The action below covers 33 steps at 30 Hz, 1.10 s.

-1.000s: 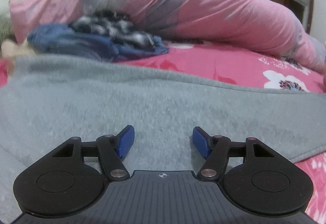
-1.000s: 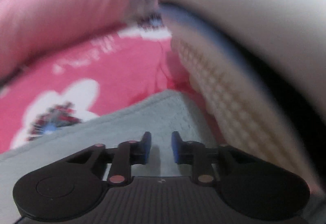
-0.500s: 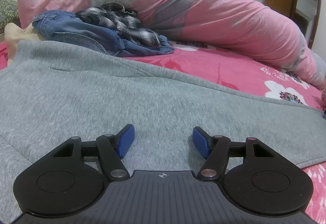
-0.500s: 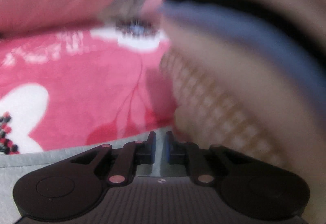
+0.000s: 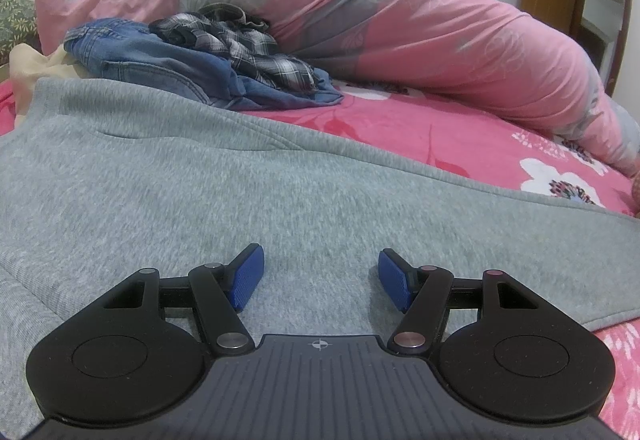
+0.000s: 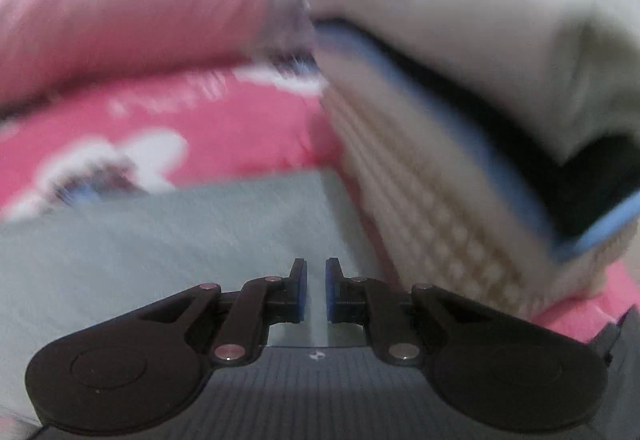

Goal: Fold clothes

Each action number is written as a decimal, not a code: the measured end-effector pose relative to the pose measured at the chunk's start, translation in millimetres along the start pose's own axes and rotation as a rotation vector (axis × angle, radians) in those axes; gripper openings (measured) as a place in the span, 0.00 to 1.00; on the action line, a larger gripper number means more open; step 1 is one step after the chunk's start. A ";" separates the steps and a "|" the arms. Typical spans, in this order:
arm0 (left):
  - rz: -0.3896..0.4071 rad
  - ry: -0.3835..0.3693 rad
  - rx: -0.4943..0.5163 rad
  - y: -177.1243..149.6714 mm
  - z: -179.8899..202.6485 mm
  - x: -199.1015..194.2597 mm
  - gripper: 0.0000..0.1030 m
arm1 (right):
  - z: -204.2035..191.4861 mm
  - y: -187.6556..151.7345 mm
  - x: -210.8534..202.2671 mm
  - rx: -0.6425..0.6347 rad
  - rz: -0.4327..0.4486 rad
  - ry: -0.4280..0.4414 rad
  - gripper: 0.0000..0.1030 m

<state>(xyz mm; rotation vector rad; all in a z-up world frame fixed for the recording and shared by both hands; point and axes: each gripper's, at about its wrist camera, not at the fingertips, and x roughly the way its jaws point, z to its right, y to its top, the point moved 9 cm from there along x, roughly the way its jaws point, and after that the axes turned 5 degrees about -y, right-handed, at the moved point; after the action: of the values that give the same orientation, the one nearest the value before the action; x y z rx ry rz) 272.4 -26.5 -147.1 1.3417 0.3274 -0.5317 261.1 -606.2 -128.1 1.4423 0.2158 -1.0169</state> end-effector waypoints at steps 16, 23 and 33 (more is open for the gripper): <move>-0.004 0.003 0.002 -0.3 1.0 1.8 0.63 | -43.3 8.1 -10.1 -0.143 0.092 0.065 0.00; -0.004 -0.008 -0.008 -0.6 0.2 1.5 0.65 | -2.2 -17.0 -21.2 -0.051 0.003 -0.090 0.00; 0.053 -0.090 -0.056 17.1 6.5 -34.4 0.65 | 55.8 -94.4 -190.5 0.459 -0.012 0.315 0.45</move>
<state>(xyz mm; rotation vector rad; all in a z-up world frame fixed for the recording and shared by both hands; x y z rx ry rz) 252.3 -24.5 -113.8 1.2645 0.2303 -0.5331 60.5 -553.3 -55.4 2.0234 0.2270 -0.8776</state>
